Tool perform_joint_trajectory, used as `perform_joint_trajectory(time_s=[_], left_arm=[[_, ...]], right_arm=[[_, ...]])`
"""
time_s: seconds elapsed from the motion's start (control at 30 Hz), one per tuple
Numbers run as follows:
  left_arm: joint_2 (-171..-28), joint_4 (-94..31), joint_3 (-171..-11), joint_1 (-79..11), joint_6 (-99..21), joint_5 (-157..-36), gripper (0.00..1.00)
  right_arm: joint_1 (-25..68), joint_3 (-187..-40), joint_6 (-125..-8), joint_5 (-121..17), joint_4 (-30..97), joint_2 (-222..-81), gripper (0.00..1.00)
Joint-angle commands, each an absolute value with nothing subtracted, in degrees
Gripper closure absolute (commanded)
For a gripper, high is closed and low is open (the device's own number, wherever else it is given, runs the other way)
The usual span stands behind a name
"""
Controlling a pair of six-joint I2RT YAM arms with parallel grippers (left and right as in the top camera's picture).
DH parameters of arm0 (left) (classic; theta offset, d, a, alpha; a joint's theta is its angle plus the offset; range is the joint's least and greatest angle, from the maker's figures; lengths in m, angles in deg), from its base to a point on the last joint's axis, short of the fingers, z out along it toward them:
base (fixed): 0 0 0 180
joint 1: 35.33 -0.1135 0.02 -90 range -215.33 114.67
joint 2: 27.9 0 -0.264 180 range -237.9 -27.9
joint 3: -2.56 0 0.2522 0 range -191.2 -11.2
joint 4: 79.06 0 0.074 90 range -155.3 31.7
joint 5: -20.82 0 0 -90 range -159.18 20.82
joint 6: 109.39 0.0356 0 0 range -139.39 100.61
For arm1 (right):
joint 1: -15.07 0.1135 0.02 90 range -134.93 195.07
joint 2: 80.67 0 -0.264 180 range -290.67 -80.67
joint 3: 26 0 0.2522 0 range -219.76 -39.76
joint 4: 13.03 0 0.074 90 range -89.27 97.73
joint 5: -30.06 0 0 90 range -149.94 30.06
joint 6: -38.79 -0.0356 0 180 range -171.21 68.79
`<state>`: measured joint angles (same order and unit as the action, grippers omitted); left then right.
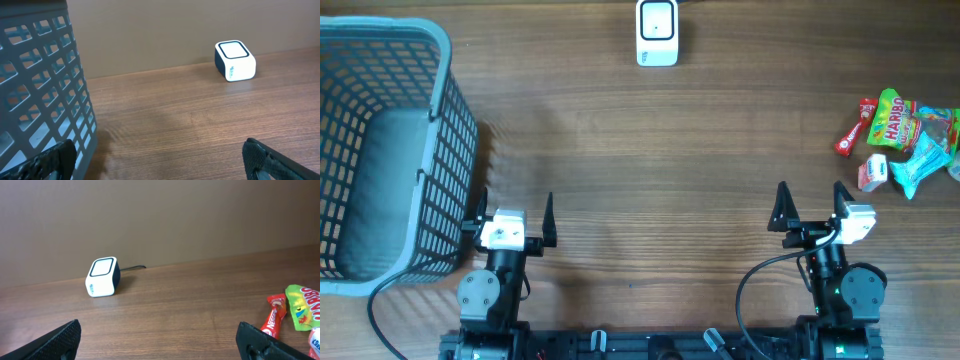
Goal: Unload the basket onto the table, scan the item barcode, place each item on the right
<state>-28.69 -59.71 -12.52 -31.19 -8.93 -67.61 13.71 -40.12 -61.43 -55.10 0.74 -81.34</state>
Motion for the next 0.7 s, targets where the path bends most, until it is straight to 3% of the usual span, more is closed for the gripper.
perform_joint_trajectory(time_s=[0.0, 0.27, 0.43, 0.67], left_arm=[[-28.3, -59.8, -12.3, -30.8, -8.2, -68.1, 0.0], [-28.3, -59.6, -12.3, -32.6, -9.2, -70.2, 0.0], [-28.1, -59.9, -12.0, -35.2, -29.5, -69.6, 0.0], [-28.1, -59.9, -12.0, -35.2, -28.7, -69.6, 0.0]], right_arm=[[13.9, -40.1, -61.7, -56.1, 0.6, -80.9, 0.0], [13.9, -40.1, -61.8, -56.1, 0.6, -80.9, 0.0], [13.9, -40.1, -61.7, -56.1, 0.6, -81.1, 0.0], [13.9, -40.1, -61.8, -56.1, 0.6, -81.1, 0.0]])
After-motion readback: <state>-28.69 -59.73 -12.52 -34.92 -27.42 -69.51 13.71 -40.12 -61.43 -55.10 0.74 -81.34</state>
